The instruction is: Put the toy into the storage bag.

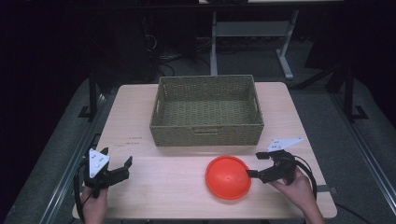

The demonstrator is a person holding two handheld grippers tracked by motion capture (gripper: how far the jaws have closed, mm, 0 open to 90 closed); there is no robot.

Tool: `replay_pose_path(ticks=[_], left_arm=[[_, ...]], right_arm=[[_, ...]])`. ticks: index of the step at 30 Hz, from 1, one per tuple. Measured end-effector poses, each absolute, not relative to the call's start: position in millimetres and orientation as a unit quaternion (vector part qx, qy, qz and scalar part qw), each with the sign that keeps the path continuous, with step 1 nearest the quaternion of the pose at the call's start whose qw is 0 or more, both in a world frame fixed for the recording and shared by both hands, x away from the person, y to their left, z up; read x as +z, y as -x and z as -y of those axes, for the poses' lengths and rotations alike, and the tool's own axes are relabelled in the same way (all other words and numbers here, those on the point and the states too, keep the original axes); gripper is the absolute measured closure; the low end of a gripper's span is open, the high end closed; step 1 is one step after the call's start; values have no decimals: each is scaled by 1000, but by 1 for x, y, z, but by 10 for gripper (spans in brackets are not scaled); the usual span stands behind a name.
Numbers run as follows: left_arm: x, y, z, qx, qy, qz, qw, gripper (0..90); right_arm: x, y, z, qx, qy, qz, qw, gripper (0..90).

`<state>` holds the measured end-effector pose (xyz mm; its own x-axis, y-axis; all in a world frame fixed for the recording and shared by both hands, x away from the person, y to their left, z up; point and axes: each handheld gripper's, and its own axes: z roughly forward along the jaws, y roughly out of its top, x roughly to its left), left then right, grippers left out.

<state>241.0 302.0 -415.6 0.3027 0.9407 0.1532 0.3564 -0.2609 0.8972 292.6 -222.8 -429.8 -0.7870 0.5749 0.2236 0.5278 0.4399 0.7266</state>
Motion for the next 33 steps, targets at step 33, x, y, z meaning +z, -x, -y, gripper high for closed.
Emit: replay_pose_path(ticks=[33], left_arm=[[-417,-242,-295,365,-714,-450,392,128]], right_arm=[[-462,-294,195,351,-382,-855,5,484]])
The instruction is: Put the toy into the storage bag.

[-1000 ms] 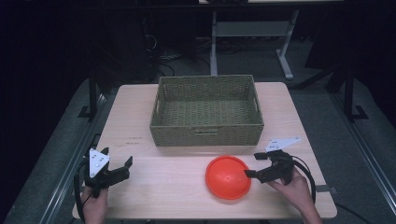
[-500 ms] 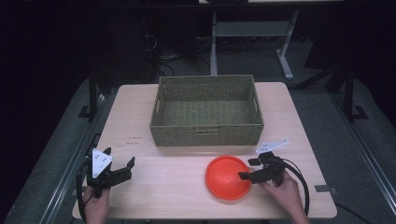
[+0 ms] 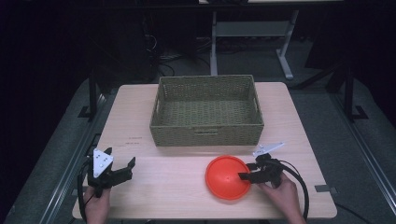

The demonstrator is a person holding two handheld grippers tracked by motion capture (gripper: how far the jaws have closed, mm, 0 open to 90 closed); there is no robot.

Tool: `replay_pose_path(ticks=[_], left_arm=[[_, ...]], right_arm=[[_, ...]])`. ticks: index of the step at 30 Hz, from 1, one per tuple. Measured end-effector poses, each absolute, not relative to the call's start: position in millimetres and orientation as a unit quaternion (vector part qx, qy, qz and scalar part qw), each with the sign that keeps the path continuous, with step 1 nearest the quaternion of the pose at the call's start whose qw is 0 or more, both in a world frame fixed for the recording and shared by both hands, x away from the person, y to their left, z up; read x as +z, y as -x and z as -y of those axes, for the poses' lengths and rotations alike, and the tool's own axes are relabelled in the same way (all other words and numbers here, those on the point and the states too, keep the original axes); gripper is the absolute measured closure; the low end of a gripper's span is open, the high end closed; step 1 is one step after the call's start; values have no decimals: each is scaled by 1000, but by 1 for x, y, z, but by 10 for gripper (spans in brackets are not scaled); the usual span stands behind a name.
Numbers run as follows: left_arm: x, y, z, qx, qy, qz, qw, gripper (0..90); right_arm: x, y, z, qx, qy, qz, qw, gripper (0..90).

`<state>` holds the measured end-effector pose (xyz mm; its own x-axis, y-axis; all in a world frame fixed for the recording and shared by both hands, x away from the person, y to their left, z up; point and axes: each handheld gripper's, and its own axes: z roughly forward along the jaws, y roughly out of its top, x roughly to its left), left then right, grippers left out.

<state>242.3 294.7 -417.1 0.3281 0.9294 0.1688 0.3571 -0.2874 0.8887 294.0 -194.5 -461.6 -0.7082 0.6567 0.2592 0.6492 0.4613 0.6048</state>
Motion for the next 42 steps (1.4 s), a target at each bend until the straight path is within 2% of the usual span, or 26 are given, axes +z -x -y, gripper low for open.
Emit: replay_pose_path(ticks=[6,7,9,18,32,42], left_arm=[[-417,-242,-294,364,-718,-446,390,128],[-417,-242,-294,363,-717,-449,391,128],[-417,-243,-295,363,-717,-449,391,128],[-417,-243,-294,363,-717,-448,391,128],[-417,-243,-295,366,-720,-446,387,128],[-417,-243,-296,367,-717,-449,387,128]], right_arm=[[-462,-292,199,357,-389,-849,13,588],[-460,-291,203,370,-397,-840,6,637],[-458,-290,205,378,-398,-836,5,675],[-452,-287,206,396,-404,-825,4,760],[-435,-286,195,419,-389,-821,20,815],[-409,-282,190,419,-366,-830,30,821]])
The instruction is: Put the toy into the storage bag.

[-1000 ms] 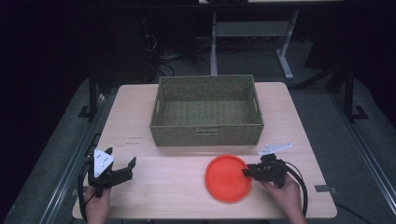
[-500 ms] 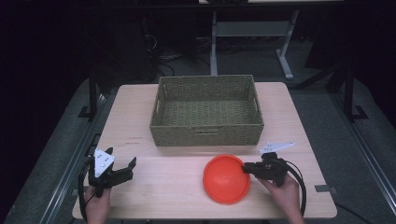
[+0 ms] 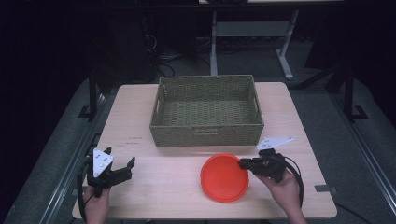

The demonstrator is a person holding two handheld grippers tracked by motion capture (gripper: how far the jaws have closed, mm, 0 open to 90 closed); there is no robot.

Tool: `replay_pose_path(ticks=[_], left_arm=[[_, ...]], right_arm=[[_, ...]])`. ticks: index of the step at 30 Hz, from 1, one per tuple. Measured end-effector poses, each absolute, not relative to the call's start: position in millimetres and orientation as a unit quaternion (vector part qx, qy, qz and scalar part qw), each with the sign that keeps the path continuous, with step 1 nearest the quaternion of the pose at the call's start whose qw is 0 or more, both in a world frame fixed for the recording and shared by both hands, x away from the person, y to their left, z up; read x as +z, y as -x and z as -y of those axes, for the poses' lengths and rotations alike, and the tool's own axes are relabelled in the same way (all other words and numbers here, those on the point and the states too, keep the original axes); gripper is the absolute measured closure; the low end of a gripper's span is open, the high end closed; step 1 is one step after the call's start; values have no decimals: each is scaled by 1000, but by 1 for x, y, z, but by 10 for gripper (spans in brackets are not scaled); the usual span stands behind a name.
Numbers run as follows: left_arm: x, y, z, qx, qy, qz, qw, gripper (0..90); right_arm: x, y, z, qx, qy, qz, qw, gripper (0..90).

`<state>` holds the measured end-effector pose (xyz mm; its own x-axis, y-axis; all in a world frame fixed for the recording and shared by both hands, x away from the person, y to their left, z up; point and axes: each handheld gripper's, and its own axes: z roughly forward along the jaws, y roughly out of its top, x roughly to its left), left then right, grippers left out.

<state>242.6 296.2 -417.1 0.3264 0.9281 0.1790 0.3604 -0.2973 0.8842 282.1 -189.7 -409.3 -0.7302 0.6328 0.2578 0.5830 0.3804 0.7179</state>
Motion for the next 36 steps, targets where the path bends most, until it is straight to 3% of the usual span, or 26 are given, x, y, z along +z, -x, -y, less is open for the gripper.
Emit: replay_pose_path(ticks=[36], left_arm=[[-416,-241,-300,371,-707,-455,394,128]], right_arm=[[-297,-318,180,399,-321,-857,53,822]])
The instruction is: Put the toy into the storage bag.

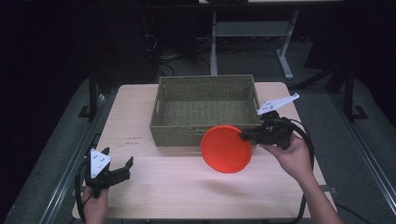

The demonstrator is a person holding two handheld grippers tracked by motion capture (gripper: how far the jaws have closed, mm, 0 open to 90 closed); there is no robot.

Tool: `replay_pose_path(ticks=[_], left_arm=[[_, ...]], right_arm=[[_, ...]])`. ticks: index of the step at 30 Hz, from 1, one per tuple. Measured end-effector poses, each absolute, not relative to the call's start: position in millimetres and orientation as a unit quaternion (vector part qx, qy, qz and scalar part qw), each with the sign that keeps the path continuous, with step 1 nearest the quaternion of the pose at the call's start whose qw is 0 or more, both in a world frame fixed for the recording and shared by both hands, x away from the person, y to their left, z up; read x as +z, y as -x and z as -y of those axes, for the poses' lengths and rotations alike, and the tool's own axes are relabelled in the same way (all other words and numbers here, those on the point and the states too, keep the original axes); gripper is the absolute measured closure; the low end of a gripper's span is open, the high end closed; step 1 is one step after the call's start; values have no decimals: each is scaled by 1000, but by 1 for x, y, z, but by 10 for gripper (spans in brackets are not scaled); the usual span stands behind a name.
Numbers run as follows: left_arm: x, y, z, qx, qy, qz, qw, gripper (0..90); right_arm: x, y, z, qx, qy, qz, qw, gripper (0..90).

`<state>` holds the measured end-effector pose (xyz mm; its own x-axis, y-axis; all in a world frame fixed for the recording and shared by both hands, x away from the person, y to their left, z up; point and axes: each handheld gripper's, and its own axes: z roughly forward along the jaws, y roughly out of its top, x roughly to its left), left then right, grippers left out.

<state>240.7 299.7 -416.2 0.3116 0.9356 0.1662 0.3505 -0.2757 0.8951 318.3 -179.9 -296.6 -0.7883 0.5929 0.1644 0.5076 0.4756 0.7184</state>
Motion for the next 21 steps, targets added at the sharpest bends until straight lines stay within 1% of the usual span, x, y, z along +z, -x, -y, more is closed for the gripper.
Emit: replay_pose_path(ticks=[15,17,21], left_arm=[[-416,-241,-299,371,-710,-451,394,128],[-416,-241,-299,371,-710,-450,394,128],[-416,-241,-299,371,-710,-450,395,128]], right_arm=[[-266,-334,177,411,-315,-854,51,822],[-264,-337,176,404,-317,-856,56,822],[-263,-341,175,394,-320,-861,50,824]])
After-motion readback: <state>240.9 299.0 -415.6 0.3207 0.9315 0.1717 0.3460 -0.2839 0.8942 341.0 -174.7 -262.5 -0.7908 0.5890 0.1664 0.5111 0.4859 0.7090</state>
